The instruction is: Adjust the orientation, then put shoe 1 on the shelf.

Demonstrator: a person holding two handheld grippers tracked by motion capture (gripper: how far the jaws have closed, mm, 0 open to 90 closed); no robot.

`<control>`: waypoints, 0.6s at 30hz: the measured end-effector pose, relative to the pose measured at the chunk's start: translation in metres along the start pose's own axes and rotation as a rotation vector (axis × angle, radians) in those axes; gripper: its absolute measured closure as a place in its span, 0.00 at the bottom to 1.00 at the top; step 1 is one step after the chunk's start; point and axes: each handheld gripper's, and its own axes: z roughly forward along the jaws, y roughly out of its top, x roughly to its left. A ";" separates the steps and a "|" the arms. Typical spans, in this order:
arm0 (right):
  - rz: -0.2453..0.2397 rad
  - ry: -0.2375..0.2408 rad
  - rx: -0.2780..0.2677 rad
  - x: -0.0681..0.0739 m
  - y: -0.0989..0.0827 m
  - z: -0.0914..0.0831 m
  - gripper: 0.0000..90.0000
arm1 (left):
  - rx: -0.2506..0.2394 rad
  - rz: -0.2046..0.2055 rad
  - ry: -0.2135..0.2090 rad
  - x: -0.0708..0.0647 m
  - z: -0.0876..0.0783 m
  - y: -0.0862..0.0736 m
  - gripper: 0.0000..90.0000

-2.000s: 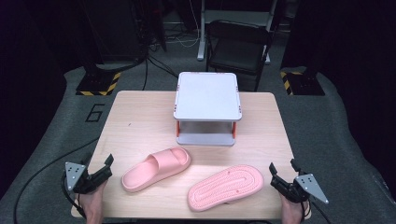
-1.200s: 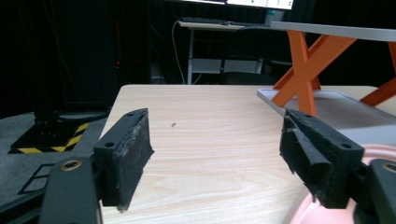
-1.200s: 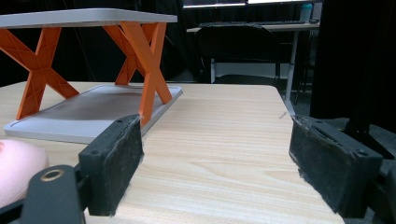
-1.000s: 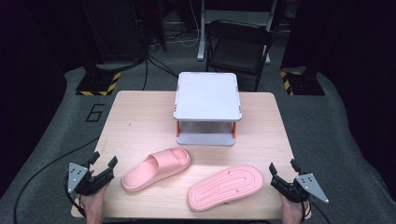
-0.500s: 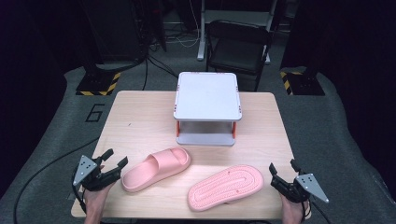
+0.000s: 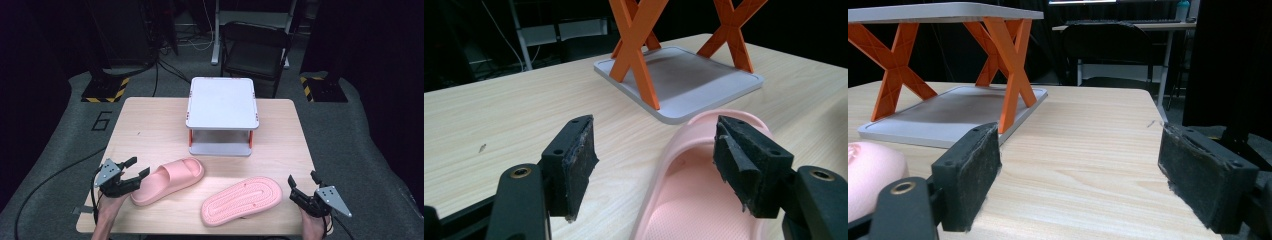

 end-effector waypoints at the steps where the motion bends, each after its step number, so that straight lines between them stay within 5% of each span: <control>1: 0.007 -0.004 0.002 0.000 0.000 0.000 0.19 | -0.003 -0.005 -0.004 0.000 0.001 0.000 0.37; 6: 0.013 0.000 -0.009 -0.001 0.002 0.001 0.19 | 0.054 0.021 -0.052 0.001 0.010 0.000 0.37; 10: -0.002 0.015 -0.002 0.003 0.003 0.003 0.19 | 0.177 0.073 -0.129 0.003 0.027 -0.003 0.37; 18: -0.003 0.015 0.000 0.002 0.002 0.003 0.19 | 0.251 0.054 -0.194 0.006 0.045 -0.007 0.41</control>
